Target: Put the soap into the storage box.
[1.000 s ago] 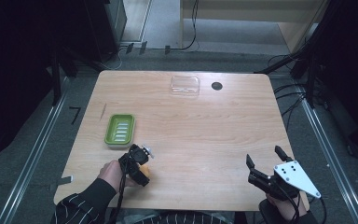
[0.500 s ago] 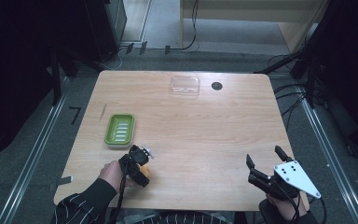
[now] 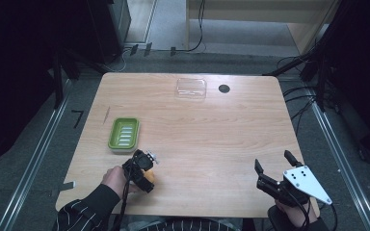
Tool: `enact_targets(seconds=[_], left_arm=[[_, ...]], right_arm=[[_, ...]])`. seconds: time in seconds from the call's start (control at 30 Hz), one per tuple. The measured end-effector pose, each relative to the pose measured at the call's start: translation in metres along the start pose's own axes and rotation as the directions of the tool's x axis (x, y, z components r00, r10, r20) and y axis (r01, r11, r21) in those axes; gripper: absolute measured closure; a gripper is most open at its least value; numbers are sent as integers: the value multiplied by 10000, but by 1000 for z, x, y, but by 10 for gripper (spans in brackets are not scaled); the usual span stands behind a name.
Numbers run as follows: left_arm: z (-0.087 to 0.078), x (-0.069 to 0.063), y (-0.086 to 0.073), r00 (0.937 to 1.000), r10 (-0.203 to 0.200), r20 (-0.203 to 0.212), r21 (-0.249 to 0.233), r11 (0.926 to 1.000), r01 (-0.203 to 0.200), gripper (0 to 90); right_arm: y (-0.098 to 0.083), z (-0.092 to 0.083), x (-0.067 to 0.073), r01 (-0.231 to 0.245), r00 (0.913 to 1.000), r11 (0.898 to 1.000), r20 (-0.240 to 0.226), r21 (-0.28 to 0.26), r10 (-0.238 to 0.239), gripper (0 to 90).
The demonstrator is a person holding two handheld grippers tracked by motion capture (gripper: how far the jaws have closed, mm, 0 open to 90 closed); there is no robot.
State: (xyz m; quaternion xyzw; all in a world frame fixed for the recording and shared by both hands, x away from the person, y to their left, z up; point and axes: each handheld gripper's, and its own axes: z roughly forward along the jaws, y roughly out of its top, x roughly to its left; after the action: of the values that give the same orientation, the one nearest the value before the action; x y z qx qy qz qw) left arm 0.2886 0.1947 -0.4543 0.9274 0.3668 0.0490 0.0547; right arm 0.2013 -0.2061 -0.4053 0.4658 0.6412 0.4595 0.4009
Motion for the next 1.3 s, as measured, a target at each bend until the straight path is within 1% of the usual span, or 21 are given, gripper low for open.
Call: enact_targets(seconds=[0.13,0.33,0.43,0.47,0.63,0.97,1.03,1.2,1.3], left_arm=[[-3,2,-1,10000,-50,-12,-118,9999,50,265],[-5,3,-1,10000,-16,-5,-139,9999,16,265],[-7,4,-2,10000,-55,-60,-245,9997,53,265],[-9,5,-2,9999,-100,-95,-349,9993,96,265],[-11,10,-3,9995,-252,-172,-495,9985,243,265],[-14,15,-3,9993,-287,-221,-623,9977,273,264],[-16,16,-3,9991,-316,-293,-674,9973,296,264],[-17,18,-3,9985,-453,-297,-799,9959,428,264],[-18,19,-3,9985,-418,-342,-858,9956,387,264]], right_arm=[[0,0,0,-2,10000,10000,1,-5,2,133],[0,0,0,2,10000,10000,0,-11,-2,133],[0,0,0,-12,10000,10000,1,-3,12,132],[0,0,0,-14,10000,10000,-1,-4,14,133],[0,0,0,-11,10000,10000,-2,-6,11,132],[0,0,0,4,10000,10000,-2,-6,-4,132],[0,0,0,8,10000,10000,-5,-1,-8,132],[0,0,0,5,10000,10000,1,7,-5,133],[0,0,0,10,10000,10000,-6,2,-10,132]])
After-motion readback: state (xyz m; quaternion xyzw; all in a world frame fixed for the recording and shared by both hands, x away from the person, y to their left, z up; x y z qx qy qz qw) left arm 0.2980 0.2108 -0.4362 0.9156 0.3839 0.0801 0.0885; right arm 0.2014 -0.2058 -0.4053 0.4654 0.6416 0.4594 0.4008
